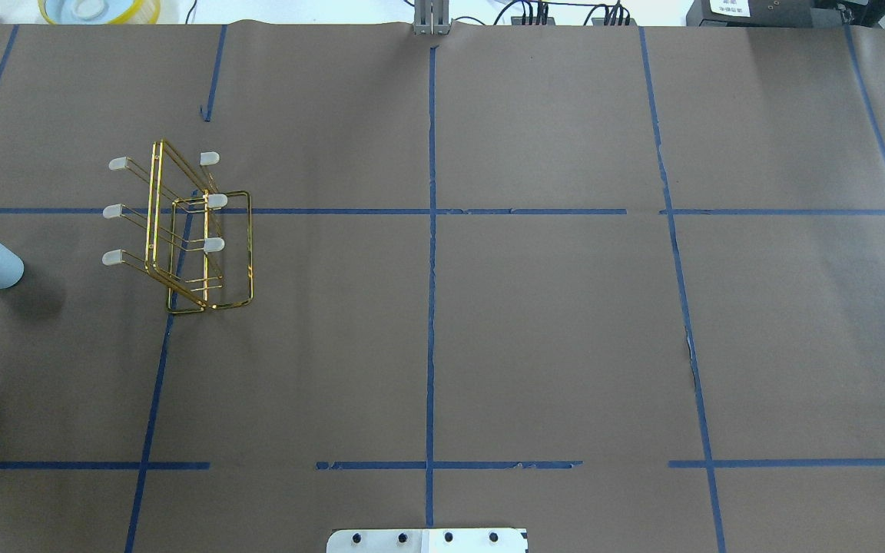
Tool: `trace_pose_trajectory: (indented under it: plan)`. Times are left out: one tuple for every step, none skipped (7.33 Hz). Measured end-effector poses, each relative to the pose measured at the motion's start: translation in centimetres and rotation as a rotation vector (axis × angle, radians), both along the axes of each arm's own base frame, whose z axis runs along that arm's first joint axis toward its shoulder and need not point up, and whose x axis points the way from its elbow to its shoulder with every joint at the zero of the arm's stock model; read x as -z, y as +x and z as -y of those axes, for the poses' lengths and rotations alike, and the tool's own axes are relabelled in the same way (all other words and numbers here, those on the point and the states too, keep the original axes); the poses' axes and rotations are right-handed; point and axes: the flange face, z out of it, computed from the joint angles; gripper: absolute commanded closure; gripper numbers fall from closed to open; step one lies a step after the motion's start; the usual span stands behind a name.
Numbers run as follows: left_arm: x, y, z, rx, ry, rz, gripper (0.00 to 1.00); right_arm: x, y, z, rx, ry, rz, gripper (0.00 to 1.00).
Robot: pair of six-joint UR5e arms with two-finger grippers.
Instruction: Hang cup on cup holder
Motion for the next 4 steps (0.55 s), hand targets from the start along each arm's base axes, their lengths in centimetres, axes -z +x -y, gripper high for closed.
trace_pose_trajectory:
  plan:
    - [-0.6, 1.2, -1.0, 0.083, -0.017, -0.019, 0.01, 0.0, 0.0, 0.0, 0.000, 0.000, 0.000, 0.00]
    - [-1.3, 2.3, -2.0, 0.152, -0.019, -0.022, 0.01, 0.0, 0.0, 0.0, 0.000, 0.000, 0.000, 0.00]
    - [-2.1, 3.1, -2.6, 0.201, 0.003, -0.002, 0.01, 0.0, 0.0, 0.0, 0.000, 0.000, 0.000, 0.00]
    - [-2.7, 3.8, -2.8, 0.243, 0.040, 0.024, 0.01, 0.0, 0.0, 0.0, 0.001, 0.000, 0.000, 0.00]
